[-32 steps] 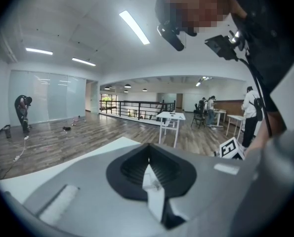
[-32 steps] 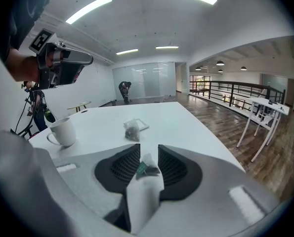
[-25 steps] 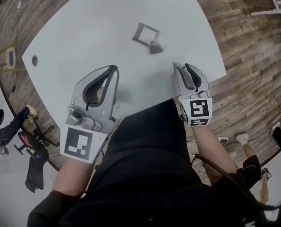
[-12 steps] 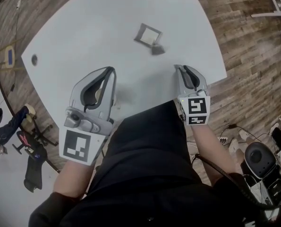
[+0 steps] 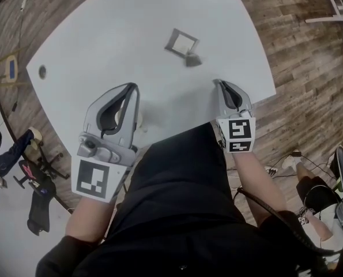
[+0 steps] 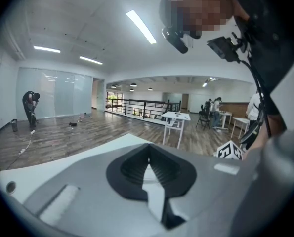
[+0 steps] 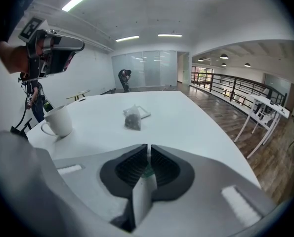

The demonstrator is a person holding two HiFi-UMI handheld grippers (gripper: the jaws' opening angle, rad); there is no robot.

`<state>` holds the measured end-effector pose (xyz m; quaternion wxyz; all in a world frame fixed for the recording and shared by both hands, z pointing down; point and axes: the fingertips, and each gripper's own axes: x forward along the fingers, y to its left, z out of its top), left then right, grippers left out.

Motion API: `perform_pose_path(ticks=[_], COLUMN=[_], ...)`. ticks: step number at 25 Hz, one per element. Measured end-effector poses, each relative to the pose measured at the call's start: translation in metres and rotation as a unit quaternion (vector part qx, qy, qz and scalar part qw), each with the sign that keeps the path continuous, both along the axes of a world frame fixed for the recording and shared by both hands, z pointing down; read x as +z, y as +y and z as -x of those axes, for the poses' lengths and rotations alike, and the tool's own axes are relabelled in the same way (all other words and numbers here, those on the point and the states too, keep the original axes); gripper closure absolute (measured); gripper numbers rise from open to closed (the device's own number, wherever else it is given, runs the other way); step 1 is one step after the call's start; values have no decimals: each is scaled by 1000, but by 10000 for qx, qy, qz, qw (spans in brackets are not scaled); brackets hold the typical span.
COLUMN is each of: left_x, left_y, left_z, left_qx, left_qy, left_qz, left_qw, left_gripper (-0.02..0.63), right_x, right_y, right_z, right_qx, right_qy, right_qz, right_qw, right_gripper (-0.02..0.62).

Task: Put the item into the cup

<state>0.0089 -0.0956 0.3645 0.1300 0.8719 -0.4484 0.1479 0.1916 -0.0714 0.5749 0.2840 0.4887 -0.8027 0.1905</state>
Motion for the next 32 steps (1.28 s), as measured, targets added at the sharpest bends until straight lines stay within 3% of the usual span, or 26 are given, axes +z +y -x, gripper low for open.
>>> perform_pose_path(ticks=[32], left_x=[-27], left_y=[12], left_z=[5], left_qx=[-162], left_qy=[234], left_qz=[-422], left_qw=[9987], left_gripper=[607], right_x=[-37], right_y=[-10], right_z=[-4], right_qx=[-94], right_qy=[66], right_qz=[-491], right_qw=[9987], right_gripper=[577])
